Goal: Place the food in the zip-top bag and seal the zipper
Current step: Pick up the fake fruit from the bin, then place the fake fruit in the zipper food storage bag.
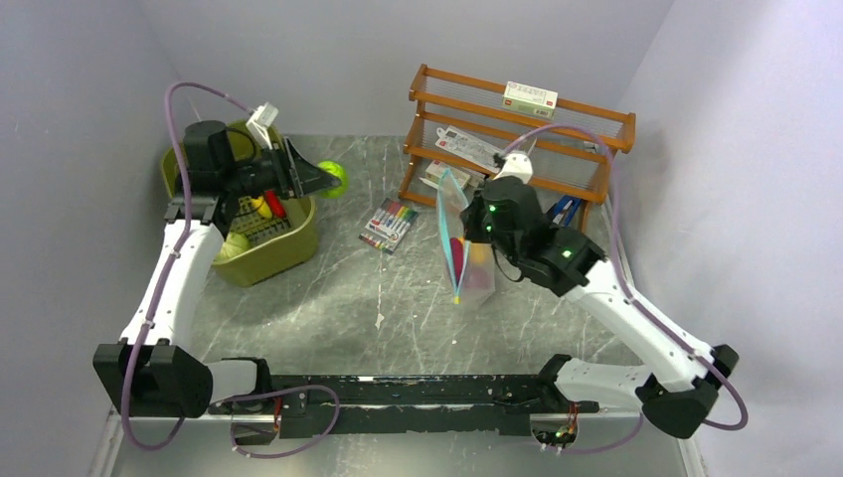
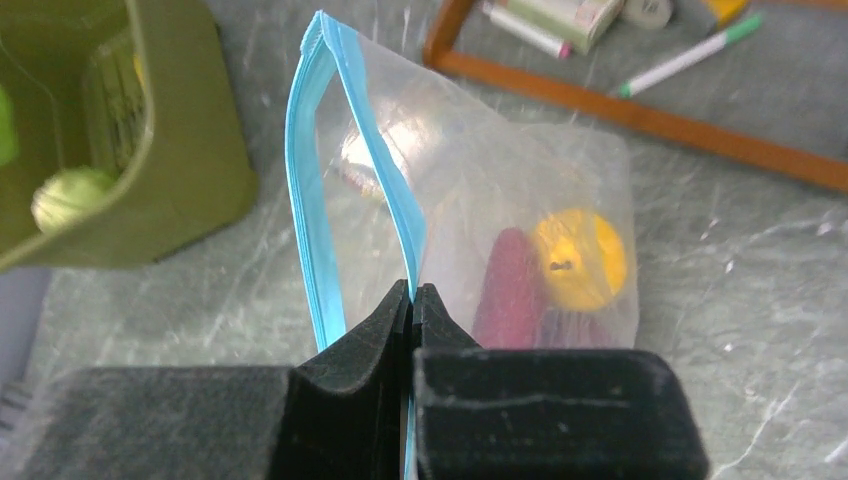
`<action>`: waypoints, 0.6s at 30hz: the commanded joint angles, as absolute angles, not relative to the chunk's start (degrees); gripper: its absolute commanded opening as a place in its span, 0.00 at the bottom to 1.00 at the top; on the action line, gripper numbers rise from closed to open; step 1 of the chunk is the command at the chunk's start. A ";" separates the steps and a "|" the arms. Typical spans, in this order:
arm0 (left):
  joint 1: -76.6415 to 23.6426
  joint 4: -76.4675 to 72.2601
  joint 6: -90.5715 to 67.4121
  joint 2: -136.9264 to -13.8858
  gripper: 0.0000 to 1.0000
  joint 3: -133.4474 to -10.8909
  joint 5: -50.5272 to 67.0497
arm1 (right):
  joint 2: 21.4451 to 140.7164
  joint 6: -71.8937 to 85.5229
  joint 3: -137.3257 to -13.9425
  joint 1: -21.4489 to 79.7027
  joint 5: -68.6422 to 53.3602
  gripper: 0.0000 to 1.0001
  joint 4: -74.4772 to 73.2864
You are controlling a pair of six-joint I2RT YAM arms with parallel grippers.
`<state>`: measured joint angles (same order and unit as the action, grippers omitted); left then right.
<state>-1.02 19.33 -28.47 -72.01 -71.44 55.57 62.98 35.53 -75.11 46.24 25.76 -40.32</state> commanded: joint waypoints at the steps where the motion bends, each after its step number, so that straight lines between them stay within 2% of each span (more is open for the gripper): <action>1: -5.99 10.68 -34.48 -70.36 0.44 -67.09 59.22 | 65.16 37.29 -66.05 46.40 16.85 0.00 -30.18; 7: -12.89 0.15 -42.37 -70.75 0.43 -60.83 60.40 | 68.06 42.58 -58.53 46.34 8.05 0.00 -14.69; 12: -17.54 -9.17 -49.64 -71.37 0.43 -55.57 59.50 | 68.90 44.58 -55.83 46.38 6.38 0.00 -10.04; 18: -22.04 -9.65 -50.02 -73.34 0.43 -55.71 56.01 | 69.28 45.17 -56.30 46.38 5.72 0.00 -9.00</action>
